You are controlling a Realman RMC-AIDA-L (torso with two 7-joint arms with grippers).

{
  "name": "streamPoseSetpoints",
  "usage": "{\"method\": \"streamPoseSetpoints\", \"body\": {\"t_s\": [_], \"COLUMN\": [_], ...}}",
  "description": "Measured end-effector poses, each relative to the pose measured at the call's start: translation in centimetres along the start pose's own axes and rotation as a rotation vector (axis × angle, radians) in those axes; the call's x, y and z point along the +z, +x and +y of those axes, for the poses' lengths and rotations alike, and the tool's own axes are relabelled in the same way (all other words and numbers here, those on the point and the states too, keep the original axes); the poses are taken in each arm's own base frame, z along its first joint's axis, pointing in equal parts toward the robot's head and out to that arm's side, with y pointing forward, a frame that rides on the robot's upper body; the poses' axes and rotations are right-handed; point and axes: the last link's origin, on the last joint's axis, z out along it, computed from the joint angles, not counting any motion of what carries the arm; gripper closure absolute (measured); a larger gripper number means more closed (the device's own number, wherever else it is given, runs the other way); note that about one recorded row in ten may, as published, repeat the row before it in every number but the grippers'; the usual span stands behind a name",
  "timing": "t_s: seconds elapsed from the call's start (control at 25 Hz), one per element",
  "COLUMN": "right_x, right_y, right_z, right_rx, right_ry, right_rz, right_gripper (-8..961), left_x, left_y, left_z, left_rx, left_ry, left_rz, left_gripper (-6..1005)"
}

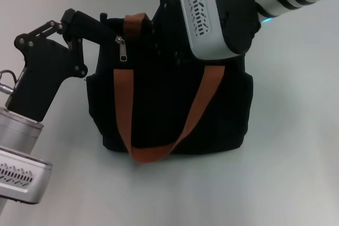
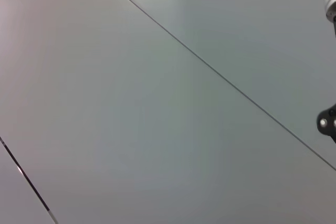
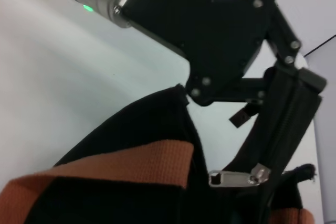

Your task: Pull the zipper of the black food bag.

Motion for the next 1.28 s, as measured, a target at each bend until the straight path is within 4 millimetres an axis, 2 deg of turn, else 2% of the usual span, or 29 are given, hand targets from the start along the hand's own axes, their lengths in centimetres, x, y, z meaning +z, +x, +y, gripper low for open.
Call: {"method": "streamPoseSetpoints", "body": {"t_s": [0.2,0.44,0.68,0.96,1.28], "right_x": [-1.4,-3.0,-3.4,-2.2,0.1], "right_y": [-0.4,0.7,1.2,1.9,1.8], "right_z": [-0.9,-1.7,-1.3,-1.1,-0.7], "right_rx": [0.135,0.382,0.551,0.651,0.617], "right_ry": [0.04,0.001,-0.022,-0.048,-0.034], "right_rz": [-0.038,-0.032,-0.085,-0.184,-0.228], "right_gripper": [917,922,828,607,640], "left_x": [-0.1,0.1,0.0,-0.2,-0.2], "left_y": [0.2,0.3,0.2,0.2,0.3], "left_z": [0.1,0.2,0.1,0.0,0.1], "left_rx": [-0.006,-0.004,0.001,0.003,0.0], "left_ry": [0.001,-0.001,0.001,0.005,0.006], "left_rz": [0.005,0.013,0.007,0.003,0.007], "left_gripper": [963,963,962,962,962]}}
